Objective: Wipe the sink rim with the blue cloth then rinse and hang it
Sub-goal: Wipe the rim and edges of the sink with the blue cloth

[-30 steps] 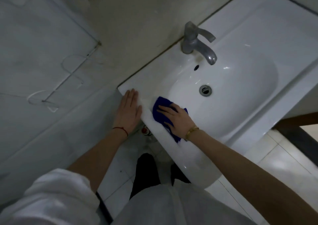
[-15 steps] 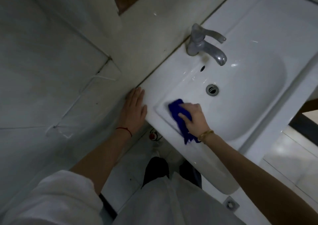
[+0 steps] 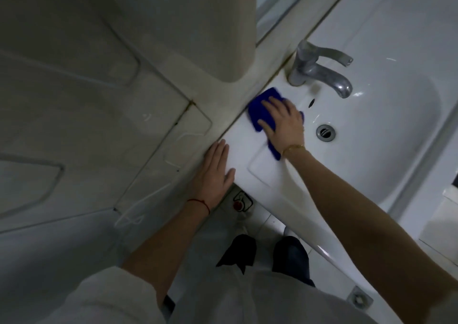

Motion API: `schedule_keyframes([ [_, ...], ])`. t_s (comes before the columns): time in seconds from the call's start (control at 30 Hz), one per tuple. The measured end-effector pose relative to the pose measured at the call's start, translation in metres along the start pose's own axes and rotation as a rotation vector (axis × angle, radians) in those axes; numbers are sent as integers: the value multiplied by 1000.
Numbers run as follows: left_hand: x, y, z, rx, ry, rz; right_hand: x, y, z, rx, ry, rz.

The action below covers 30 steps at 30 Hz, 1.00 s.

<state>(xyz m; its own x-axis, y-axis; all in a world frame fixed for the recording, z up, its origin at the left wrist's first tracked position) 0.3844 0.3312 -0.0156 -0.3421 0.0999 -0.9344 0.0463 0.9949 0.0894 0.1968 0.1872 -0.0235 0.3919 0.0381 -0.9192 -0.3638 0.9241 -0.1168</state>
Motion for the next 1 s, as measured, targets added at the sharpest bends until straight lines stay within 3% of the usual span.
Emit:
schedule_keyframes([
  [0.07,1,0,1,-3,-5,1,-2,-13,-6,157,-16,-36],
  [0.13,1,0,1,-1,0,11,4,-7,9,175,-40,-38],
  [0.27,3,1,1,8,-1,8,15,30,33,-223,-107,89],
  [0.33,4,1,2,5,-9,14,9,19,14,-320,-86,144],
  [0.53,-1,-2,6,49,-38,58,0,-21,-17,55,-135,87],
  [0.63,-4,-1,10,93,-49,74,0,15,11,-43,-304,96],
  [0.8,-4,3,19,199,-106,136,2,107,57,-168,-472,314],
  [0.87,-1,3,20,187,-136,141,-1,135,68,-139,-440,355],
  [1.0,0,4,18,169,-102,118,-7,159,74,56,-280,255],
])
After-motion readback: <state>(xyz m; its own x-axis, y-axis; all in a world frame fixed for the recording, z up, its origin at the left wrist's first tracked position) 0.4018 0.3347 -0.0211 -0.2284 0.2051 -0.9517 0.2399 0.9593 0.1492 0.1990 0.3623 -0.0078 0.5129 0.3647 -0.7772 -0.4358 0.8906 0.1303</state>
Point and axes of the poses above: each hand's wrist, its own y-axis away from the middle knuckle, its own x-axis out of the palm, z = x × y, the point moved 4 cm from there along -y, towards the middle knuckle, and after that the axes turned 5 degrees about -x, right-handed, at the moved point
